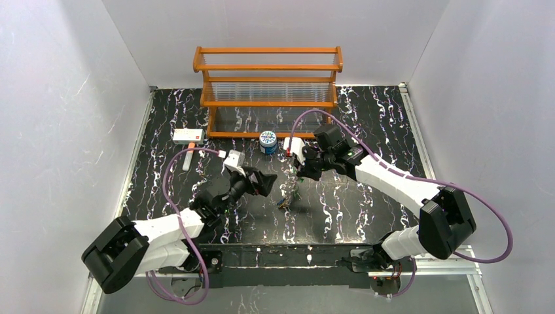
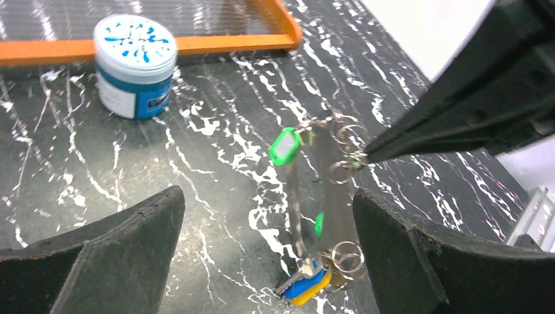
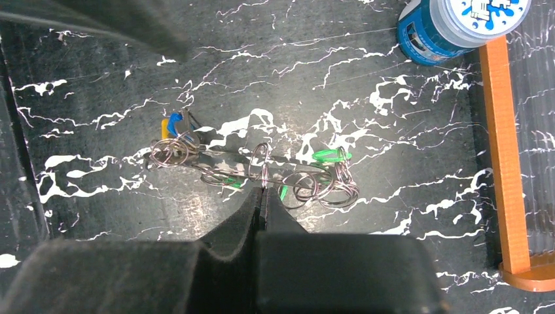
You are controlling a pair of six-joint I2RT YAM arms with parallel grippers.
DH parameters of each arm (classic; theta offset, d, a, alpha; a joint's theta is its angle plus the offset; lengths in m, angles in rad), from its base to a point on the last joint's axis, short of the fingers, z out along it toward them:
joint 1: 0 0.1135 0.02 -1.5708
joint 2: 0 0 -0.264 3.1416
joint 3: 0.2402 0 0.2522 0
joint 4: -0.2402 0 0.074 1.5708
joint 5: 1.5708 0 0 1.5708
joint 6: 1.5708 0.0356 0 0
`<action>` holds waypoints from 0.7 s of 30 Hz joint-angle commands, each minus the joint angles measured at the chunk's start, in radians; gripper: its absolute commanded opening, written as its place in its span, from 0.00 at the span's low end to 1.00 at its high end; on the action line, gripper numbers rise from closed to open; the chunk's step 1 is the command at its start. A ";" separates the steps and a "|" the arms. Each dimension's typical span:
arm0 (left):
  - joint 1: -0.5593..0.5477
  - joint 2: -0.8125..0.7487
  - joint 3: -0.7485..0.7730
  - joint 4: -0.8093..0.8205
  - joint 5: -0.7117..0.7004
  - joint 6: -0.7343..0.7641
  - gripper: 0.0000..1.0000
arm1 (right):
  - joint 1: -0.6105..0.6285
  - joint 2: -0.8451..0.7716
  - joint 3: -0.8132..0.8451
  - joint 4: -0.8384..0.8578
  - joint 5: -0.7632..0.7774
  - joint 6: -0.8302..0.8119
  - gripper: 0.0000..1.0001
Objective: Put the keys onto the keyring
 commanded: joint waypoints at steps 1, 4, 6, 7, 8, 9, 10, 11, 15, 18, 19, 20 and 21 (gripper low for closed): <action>0.051 0.005 0.098 -0.242 -0.051 -0.087 0.99 | -0.002 -0.008 0.033 -0.001 -0.042 0.033 0.01; 0.094 0.030 0.152 -0.380 -0.039 -0.116 0.98 | -0.002 0.006 0.008 0.055 -0.075 0.072 0.01; 0.121 0.052 0.178 -0.427 -0.017 -0.137 0.98 | -0.004 0.038 0.003 0.101 -0.101 0.098 0.01; 0.134 0.061 0.188 -0.443 0.001 -0.145 0.98 | -0.005 0.062 0.012 0.114 -0.110 0.108 0.01; 0.148 0.069 0.198 -0.457 0.023 -0.150 0.98 | -0.004 0.092 0.031 0.122 -0.121 0.118 0.01; 0.158 0.074 0.205 -0.467 0.046 -0.156 0.98 | -0.006 0.125 0.055 0.125 -0.135 0.124 0.01; 0.168 0.079 0.212 -0.478 0.056 -0.163 0.98 | -0.007 0.164 0.084 0.116 -0.143 0.128 0.01; 0.178 0.082 0.218 -0.492 0.062 -0.171 0.98 | -0.008 0.201 0.114 0.105 -0.147 0.138 0.01; 0.220 0.081 0.228 -0.535 0.064 -0.204 0.98 | -0.011 0.332 0.197 0.125 -0.202 0.173 0.01; 0.256 0.067 0.227 -0.564 0.061 -0.212 0.98 | -0.011 0.364 0.203 0.227 -0.243 0.236 0.08; 0.267 0.060 0.227 -0.575 0.054 -0.211 0.98 | -0.015 0.368 0.197 0.269 -0.250 0.259 0.16; 0.283 0.053 0.228 -0.585 0.046 -0.210 0.98 | -0.018 0.368 0.189 0.308 -0.255 0.284 0.24; 0.296 0.045 0.228 -0.595 0.038 -0.208 0.98 | -0.022 0.366 0.175 0.357 -0.263 0.313 0.28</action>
